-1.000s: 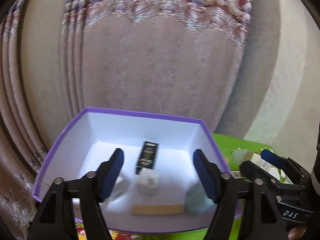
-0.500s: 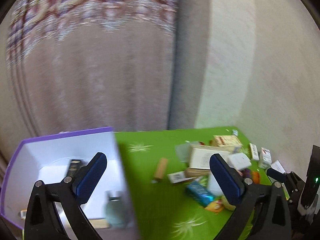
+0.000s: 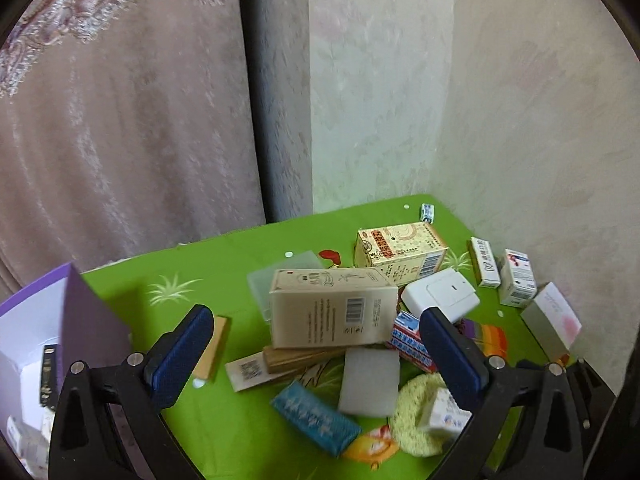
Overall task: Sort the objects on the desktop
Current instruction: 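Grasp the beige box with the left tool while the right tool grasps the blue-white medicine box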
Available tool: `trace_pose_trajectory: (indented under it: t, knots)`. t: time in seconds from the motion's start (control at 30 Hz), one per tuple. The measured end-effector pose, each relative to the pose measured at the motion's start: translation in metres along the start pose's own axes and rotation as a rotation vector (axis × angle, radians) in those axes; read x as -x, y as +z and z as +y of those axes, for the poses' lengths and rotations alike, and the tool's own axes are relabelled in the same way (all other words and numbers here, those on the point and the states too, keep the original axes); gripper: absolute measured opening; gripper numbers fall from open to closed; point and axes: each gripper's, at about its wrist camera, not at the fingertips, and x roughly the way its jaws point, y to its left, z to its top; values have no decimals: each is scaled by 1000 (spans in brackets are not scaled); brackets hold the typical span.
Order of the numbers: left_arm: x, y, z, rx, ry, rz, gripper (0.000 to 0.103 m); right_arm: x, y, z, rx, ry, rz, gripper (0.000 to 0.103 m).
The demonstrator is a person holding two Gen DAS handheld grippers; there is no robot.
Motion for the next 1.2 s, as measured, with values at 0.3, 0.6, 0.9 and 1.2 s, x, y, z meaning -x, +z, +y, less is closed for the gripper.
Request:
trace_pose_trajectory:
  t: [0.3,0.6,0.9,1.2]
  knots:
    - [-40,8,-18,-23,-6,37,103,-10,-2,2,43,13,18,96]
    - [-69,9,-24,-31,43,88,103,-10,-4,5,105,-58,26,71]
    - [-80,5,-20,-21,65,126,100,-3,-8,-3,66,-8,55,48]
    - [-43,6,-14,-7,116,52,100,7,-5,1,37,40,56,38]
